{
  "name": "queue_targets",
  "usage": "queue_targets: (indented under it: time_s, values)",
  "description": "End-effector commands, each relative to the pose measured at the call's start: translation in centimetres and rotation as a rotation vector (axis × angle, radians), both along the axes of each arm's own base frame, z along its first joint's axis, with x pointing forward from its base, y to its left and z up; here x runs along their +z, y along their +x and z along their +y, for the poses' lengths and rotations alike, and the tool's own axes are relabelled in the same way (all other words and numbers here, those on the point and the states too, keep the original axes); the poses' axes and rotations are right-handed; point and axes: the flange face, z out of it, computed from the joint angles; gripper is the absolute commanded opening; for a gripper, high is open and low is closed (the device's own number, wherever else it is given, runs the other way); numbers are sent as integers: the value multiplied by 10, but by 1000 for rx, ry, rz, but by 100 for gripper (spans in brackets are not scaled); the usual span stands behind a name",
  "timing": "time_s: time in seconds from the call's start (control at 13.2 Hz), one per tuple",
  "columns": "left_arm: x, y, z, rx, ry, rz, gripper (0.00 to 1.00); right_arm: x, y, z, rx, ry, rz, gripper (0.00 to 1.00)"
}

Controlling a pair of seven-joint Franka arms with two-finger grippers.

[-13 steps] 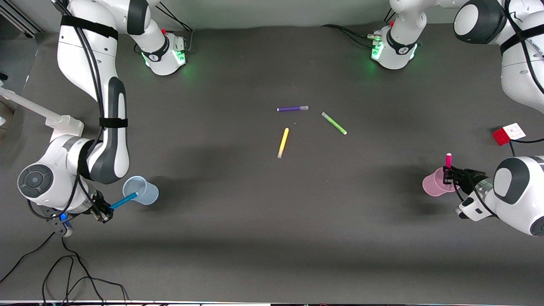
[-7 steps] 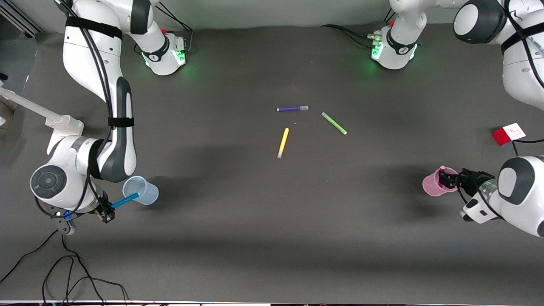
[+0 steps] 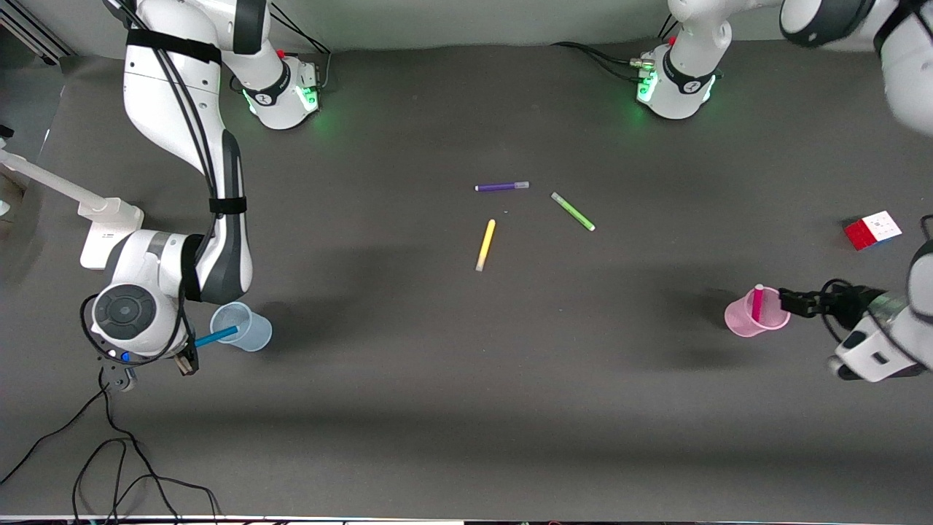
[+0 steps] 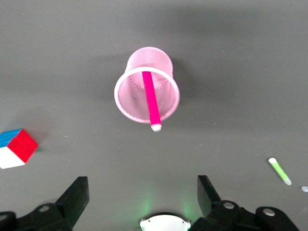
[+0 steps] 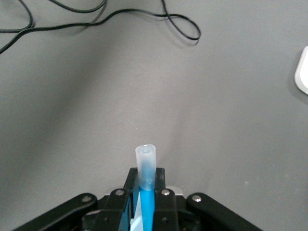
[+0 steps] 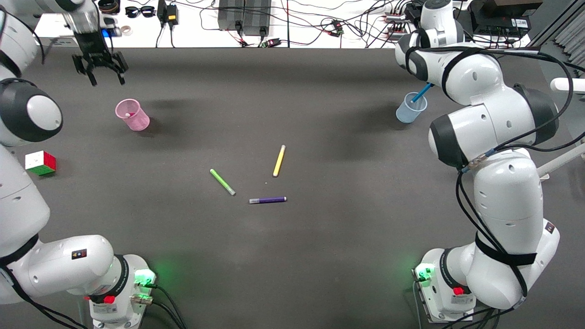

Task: Place pink and blue markers in matching cups
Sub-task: 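Open both grippers, releasing the markers into the cups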

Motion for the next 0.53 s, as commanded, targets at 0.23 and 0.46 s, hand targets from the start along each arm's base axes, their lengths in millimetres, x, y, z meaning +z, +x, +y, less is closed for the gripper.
queue_targets:
  time_s: [0.23,0.46]
  values:
    - [86,-68,-38,-45,40,-147,100,3,-7,15,-16,-41,23,67]
    - [107,-93,-46,-85,41,-212,100,7,-8,17,-17,-39,29,100]
